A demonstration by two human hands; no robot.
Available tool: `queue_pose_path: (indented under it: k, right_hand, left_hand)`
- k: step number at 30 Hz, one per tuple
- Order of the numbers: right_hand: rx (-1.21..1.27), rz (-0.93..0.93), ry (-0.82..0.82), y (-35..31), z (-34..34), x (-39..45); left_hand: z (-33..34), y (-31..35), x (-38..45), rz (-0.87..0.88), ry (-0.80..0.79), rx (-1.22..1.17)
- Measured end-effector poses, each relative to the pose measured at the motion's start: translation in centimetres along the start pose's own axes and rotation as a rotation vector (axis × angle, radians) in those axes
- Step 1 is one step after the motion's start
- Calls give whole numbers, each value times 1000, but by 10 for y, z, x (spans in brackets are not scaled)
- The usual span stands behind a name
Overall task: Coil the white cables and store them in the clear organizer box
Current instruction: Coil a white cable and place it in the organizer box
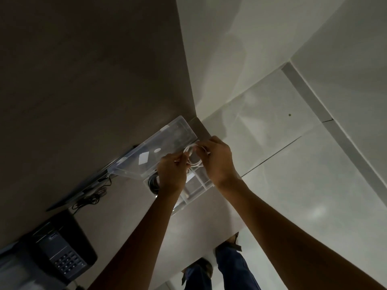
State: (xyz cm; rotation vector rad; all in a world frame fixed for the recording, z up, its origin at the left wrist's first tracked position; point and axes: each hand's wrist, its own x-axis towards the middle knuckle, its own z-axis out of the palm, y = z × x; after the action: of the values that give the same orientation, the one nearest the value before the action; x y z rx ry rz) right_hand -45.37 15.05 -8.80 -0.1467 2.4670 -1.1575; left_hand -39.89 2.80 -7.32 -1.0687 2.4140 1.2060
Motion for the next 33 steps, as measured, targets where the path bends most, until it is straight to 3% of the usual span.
queue_pose_path:
  k: [5,9,11,14,17,20,28,31,33]
  right_hand:
    - [-203,42,30,5,9,-2]
    - [350,259,35,9,14,-3]
    - [425,289,41,16,12,-5]
    - [405,220,16,23,13,-12]
    - [131,9,26,34,13,-17]
    - [139,-63,54,36,8,-17]
    - [21,-185,-67,39,-3,-29]
    - [-35,-179,-41,43,-4,-31]
    - [75,-102,8,47,2,-31]
  left_hand:
    - [10,6,-5,36,126,65]
    - [14,1,-2,33,102,105]
    - [13,-3,0,32,98,96]
    - [12,-8,0,33,124,50]
    - [15,-11,-2,9,138,9]
    - [18,-11,-4,-19,166,-16]
    - [22,-15,-2,-37,235,-28]
    - [23,-18,-3,3,224,-29]
    - [23,-22,-5,60,209,-8]
